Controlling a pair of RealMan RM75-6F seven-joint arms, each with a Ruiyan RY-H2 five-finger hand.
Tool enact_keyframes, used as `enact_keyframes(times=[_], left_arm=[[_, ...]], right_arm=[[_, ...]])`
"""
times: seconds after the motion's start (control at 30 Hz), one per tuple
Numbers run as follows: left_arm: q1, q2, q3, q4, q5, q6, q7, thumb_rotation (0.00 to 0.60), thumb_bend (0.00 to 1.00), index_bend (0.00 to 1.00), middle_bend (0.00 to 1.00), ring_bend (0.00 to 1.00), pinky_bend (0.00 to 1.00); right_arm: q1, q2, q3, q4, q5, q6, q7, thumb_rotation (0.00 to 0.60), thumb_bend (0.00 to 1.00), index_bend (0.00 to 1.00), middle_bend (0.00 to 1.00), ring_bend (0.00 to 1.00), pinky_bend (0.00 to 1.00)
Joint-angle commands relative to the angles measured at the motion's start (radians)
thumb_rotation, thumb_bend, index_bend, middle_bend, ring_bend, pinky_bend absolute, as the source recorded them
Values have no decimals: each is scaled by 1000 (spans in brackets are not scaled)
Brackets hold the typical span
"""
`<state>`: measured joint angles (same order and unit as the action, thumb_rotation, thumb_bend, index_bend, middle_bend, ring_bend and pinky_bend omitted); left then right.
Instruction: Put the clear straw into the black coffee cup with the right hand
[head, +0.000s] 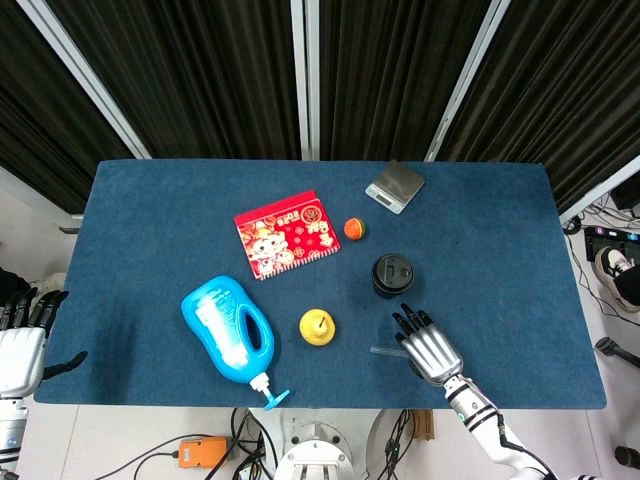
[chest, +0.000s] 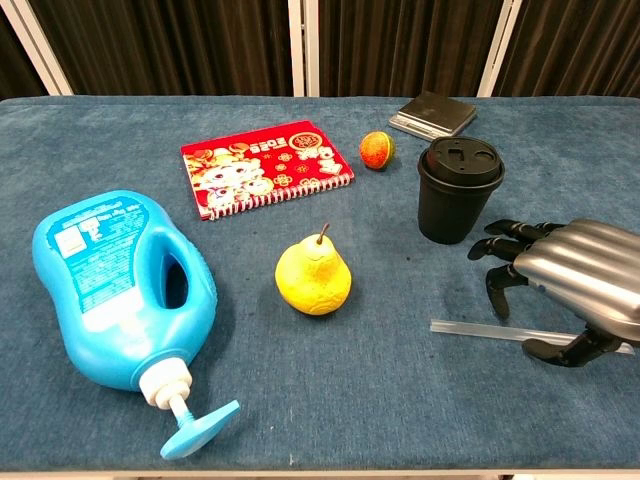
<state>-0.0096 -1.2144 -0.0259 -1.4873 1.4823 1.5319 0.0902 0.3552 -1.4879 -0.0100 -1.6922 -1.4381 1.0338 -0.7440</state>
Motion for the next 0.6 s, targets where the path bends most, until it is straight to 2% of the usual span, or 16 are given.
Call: enact_keyframes(times=[0.03,0.6], left_arm=[[1,-2,1,4,-3,-2,-2,600,49,130,136,34,0],[3,-9,1,19,0,1,-11,600,49,129,136,33,0]], right_arm=[[8,-8,-4,0,15,-6,-10,600,478,535,209,105,251],[26,-22,-21,17,45,10,-9,600,540,604,209,105,249]])
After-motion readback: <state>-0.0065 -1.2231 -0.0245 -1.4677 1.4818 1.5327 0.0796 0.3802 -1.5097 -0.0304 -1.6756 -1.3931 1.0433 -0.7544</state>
